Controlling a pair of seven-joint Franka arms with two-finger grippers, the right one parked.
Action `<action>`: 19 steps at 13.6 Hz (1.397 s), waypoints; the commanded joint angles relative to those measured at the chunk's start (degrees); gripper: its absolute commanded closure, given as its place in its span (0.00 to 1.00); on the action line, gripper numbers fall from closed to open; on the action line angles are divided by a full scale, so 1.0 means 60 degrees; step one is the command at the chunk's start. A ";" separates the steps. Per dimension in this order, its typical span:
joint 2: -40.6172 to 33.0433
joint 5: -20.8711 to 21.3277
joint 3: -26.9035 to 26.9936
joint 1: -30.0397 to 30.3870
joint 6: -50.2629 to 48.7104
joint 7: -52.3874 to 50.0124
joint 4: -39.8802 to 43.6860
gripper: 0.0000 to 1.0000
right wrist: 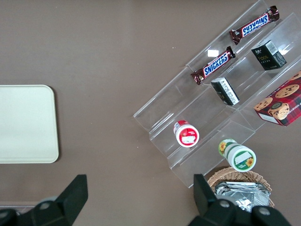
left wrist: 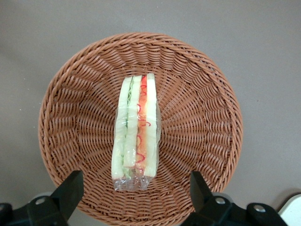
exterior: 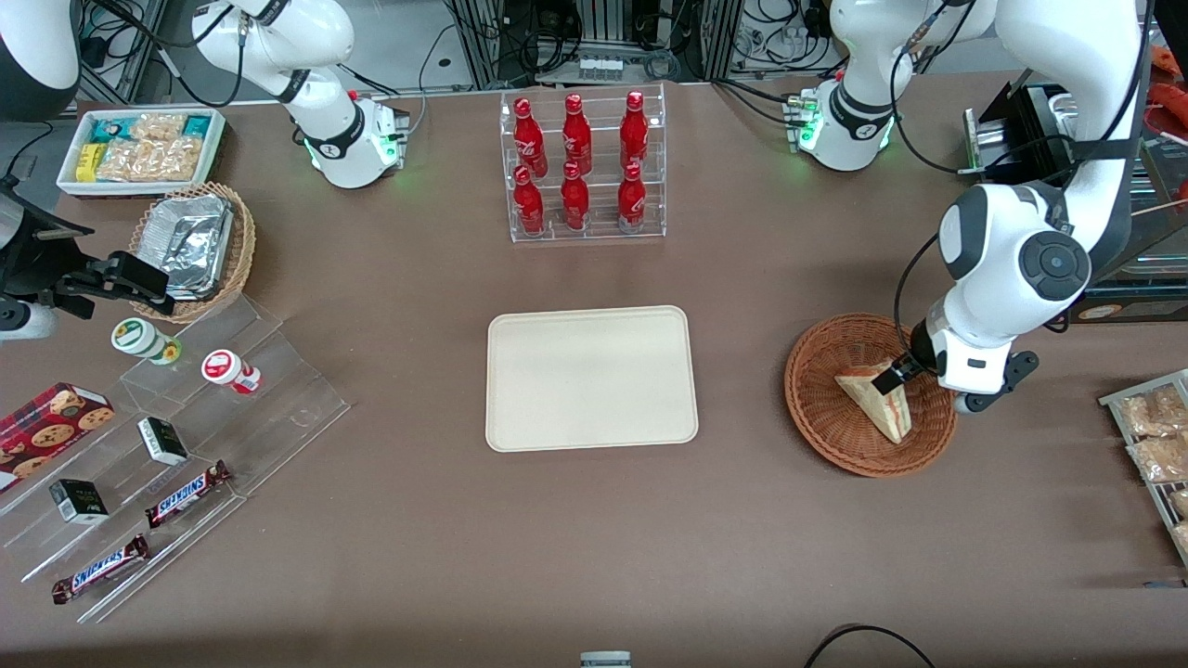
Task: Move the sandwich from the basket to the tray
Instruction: 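Lower the open left gripper around the wrapped sandwich and close it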
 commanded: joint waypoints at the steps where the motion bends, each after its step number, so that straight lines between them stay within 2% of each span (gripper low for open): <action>1: 0.0166 0.0149 0.0033 -0.0110 0.0246 -0.0401 -0.0070 0.00; 13: 0.1133 0.0149 0.0092 -0.0066 0.1389 -0.0533 -0.0377 0.00; 14: 0.1147 0.0149 0.0092 -0.0066 0.1432 -0.0533 -0.0406 0.17; 15: 0.1133 0.0149 0.0107 -0.0066 0.1418 -0.0547 -0.0479 0.65; 16: 0.1104 0.0149 0.0107 -0.0051 0.1418 -0.0533 -0.0581 0.99; 19: 0.0885 0.0164 0.0107 -0.0066 0.1083 -0.0372 -0.0524 1.00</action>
